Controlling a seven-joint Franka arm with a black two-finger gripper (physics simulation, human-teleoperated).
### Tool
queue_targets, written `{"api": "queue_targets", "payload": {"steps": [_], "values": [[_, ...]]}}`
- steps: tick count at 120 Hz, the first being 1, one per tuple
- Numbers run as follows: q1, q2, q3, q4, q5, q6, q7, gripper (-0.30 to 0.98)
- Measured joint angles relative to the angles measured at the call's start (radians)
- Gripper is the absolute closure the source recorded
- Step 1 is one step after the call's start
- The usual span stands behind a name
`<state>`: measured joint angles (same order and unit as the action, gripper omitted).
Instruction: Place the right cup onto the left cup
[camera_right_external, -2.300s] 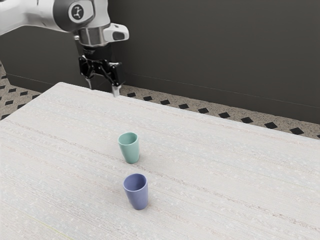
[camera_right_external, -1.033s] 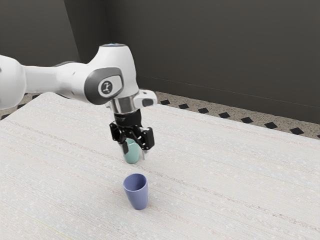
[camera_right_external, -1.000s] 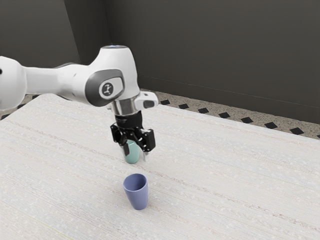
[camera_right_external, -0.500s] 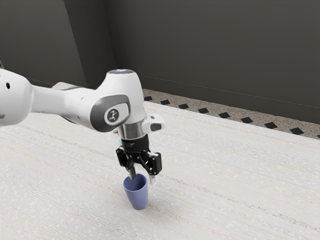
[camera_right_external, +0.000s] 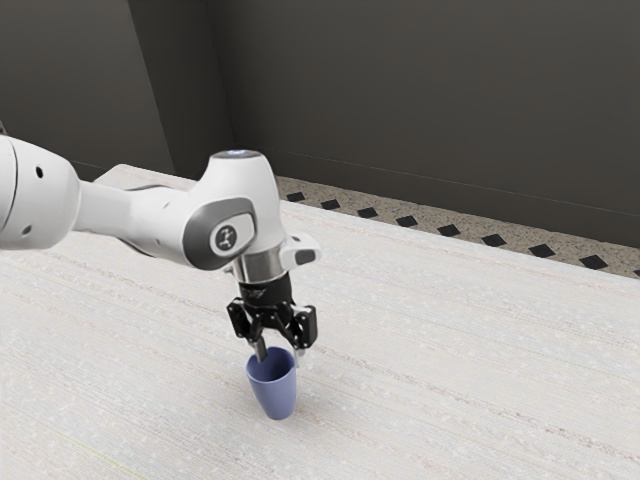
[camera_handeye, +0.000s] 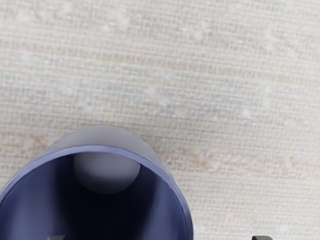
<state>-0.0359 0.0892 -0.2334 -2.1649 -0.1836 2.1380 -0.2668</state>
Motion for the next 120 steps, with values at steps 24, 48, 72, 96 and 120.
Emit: {"api": "queue_targets", "payload": {"steps": [24, 48, 72, 96, 120], "values": [[-0.005, 0.025, -0.001, 0.0, 0.002, 0.014, -0.013, 0.23], [-0.012, 0.053, 0.0, 0.003, 0.003, 0.026, -0.022, 0.25], [-0.015, 0.073, 0.0, 0.008, 0.007, 0.039, -0.029, 0.32], [-0.014, 0.074, 0.002, 0.011, 0.011, 0.037, -0.035, 0.48], [-0.016, 0.073, 0.002, 0.011, 0.015, 0.035, -0.042, 0.66]]}}
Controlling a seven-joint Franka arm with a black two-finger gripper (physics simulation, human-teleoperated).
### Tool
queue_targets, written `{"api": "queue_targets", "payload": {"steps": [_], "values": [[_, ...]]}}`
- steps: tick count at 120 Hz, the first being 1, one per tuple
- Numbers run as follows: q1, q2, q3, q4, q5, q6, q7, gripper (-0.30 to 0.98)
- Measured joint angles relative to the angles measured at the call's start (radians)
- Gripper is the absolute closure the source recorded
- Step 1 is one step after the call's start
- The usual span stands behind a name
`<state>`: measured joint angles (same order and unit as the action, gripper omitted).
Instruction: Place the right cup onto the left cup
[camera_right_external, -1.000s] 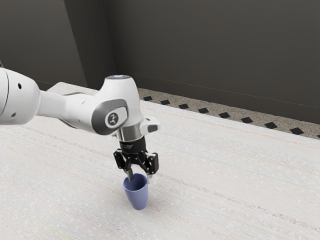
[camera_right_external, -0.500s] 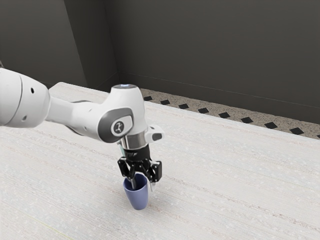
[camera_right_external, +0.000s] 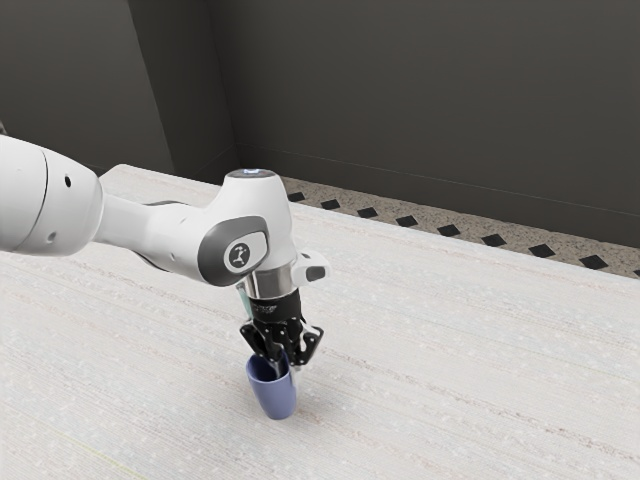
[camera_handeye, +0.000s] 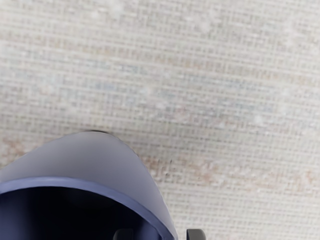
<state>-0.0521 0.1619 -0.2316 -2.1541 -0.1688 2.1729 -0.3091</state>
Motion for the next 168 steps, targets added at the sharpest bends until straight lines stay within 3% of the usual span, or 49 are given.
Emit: {"api": "queue_targets", "payload": {"steps": [24, 59, 125, 168], "values": [[-0.001, -0.003, 0.0, 0.0, 0.011, 0.0, -0.008, 0.75], [-0.001, -0.037, 0.008, 0.021, 0.04, -0.046, -0.026, 0.78], [-0.011, 0.031, 0.112, 0.367, 0.216, -0.301, -0.029, 0.79], [-0.01, 0.161, 0.181, 0.568, 0.242, -0.39, 0.029, 0.79]]}}
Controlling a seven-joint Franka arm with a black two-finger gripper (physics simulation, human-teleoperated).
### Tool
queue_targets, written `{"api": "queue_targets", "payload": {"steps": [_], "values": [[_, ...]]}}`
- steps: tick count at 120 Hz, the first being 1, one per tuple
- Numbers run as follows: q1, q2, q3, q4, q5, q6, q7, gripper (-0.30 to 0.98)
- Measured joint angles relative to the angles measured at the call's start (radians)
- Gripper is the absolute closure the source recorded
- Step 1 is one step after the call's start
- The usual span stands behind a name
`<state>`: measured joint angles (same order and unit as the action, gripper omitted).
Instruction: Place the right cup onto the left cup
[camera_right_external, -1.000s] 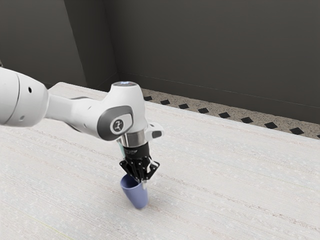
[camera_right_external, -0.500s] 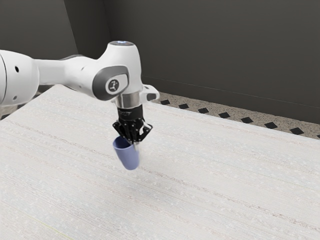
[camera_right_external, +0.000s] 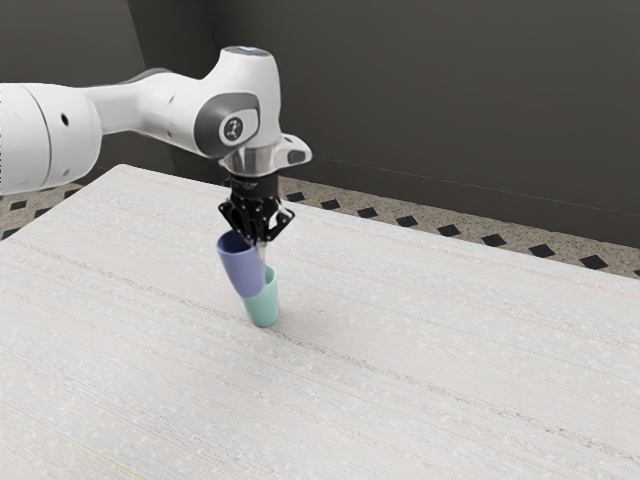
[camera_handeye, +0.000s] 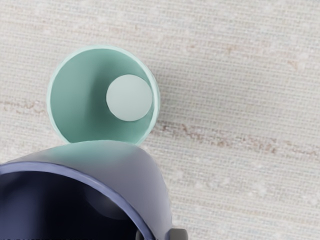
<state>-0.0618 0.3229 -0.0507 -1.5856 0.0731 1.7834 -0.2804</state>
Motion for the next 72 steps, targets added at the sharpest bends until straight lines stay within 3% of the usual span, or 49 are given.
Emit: {"api": "queue_targets", "payload": {"steps": [72], "values": [[0.014, 0.169, 0.024, 0.233, 0.001, -0.07, 0.125, 0.79]]}}
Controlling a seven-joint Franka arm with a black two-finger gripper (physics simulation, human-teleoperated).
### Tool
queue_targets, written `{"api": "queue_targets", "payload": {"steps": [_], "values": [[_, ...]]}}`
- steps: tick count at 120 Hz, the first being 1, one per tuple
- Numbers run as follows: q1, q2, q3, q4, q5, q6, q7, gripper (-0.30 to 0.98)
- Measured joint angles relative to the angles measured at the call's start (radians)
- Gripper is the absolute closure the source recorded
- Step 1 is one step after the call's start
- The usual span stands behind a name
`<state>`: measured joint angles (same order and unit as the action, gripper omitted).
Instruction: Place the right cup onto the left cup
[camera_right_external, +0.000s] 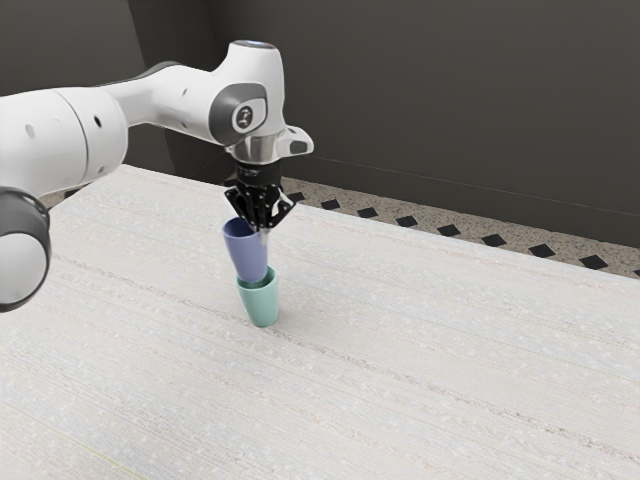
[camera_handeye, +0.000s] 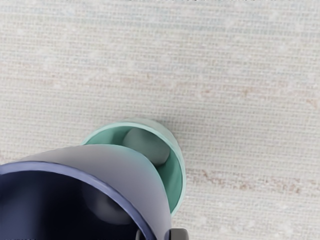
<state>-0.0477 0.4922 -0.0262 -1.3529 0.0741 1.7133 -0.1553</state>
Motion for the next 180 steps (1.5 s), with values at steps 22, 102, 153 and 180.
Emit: {"api": "queue_targets", "payload": {"steps": [22, 102, 153, 180], "values": [[0.0, 0.017, 0.001, 0.008, -0.001, -0.001, 0.025, 0.79], [0.004, 0.048, -0.005, 0.026, -0.02, -0.043, 0.053, 0.16], [-0.131, -0.262, 0.092, -0.18, -0.043, -0.055, 0.047, 0.02], [-0.166, -0.371, 0.101, -0.234, -0.038, -0.08, 0.059, 0.01]]}}
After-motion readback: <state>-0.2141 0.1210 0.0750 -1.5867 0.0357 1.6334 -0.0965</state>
